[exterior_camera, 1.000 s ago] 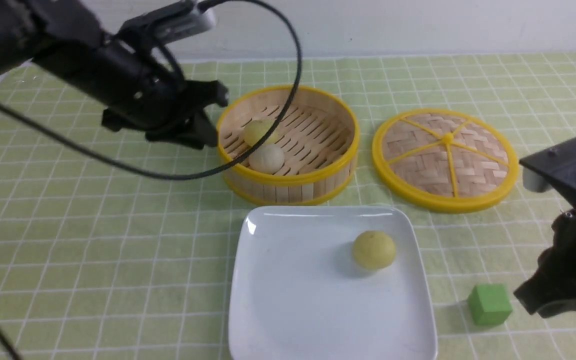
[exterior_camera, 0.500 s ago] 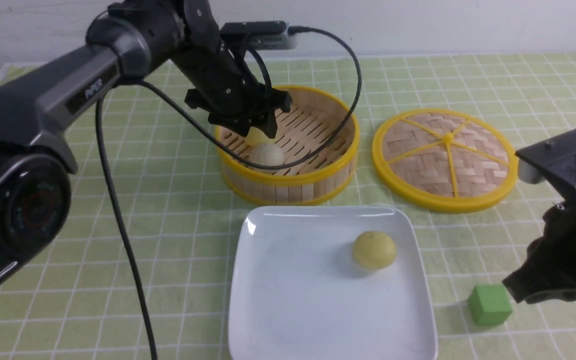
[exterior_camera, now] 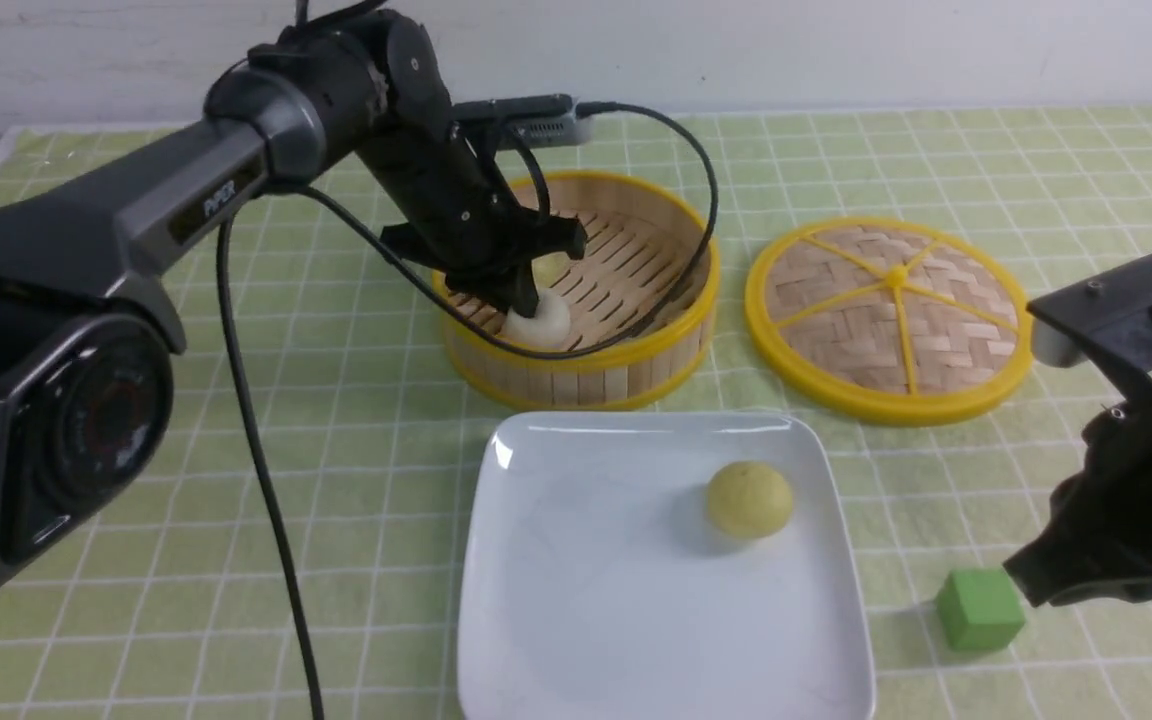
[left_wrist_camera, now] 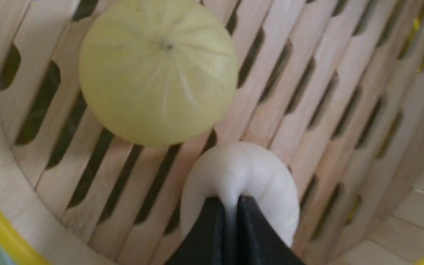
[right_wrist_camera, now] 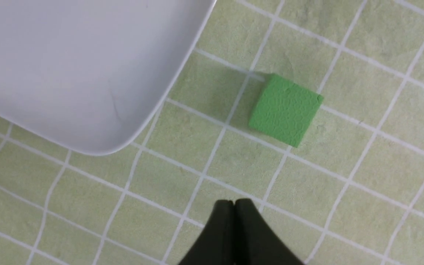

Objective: Put the steamed buns into the plate on the green tablecloth.
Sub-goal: 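Reach into the bamboo steamer and grasp a bun with the left gripper, then carry the bun from the bamboo steamer to the plate with the left gripper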

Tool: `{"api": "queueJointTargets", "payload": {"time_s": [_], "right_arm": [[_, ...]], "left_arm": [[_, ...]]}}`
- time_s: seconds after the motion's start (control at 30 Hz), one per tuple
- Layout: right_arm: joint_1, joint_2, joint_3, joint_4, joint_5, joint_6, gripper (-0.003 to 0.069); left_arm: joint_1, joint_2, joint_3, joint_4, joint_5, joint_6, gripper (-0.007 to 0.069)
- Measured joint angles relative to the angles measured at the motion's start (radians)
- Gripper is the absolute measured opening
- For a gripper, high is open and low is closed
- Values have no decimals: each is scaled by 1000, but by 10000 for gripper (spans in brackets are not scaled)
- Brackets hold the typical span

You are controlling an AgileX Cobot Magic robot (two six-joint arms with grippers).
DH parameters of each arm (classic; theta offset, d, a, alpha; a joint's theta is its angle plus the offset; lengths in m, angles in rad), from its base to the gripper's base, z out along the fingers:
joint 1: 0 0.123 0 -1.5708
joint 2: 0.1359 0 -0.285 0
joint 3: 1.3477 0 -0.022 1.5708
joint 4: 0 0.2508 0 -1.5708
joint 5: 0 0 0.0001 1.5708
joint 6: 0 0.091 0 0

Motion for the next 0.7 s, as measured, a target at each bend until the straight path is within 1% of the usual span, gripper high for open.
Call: {"api": "queueJointTargets", "payload": {"time_s": [0.2, 0.27, 0.3, 0.4, 0.43, 0.5, 0.53, 0.57, 0.67, 0.7], "right_arm": [[0, 0, 0, 0, 0, 0, 9], [0, 0, 0, 0, 0, 0, 9], [0, 0, 0, 4, 0, 0, 9], [0, 0, 0, 7, 7, 0, 11], [0, 0, 0, 9, 7, 0, 12], [0, 0, 0, 13, 7, 0, 13], [0, 0, 0, 13, 7, 0, 14], [0, 0, 0, 14, 7, 0, 16], [0, 0, 0, 15, 7, 0, 20], [0, 0, 0, 15, 7, 0, 20]], "left_arm": [[0, -195, -47, -24, 152, -11, 26], [0, -243, -44, -42, 172, -11, 26], [-3, -299, -4, -78, 178, -4, 26], [-16, -337, 91, -109, 184, 13, 26], [-34, -341, 171, -128, 186, 20, 26], [-80, -317, 310, -139, 160, 24, 29], [-84, -317, 320, -139, 154, 24, 29], [-120, -286, 397, -130, 85, 24, 36], [-156, -254, 455, -112, -20, 8, 63], [-160, -250, 458, -112, -26, 5, 70]]}}
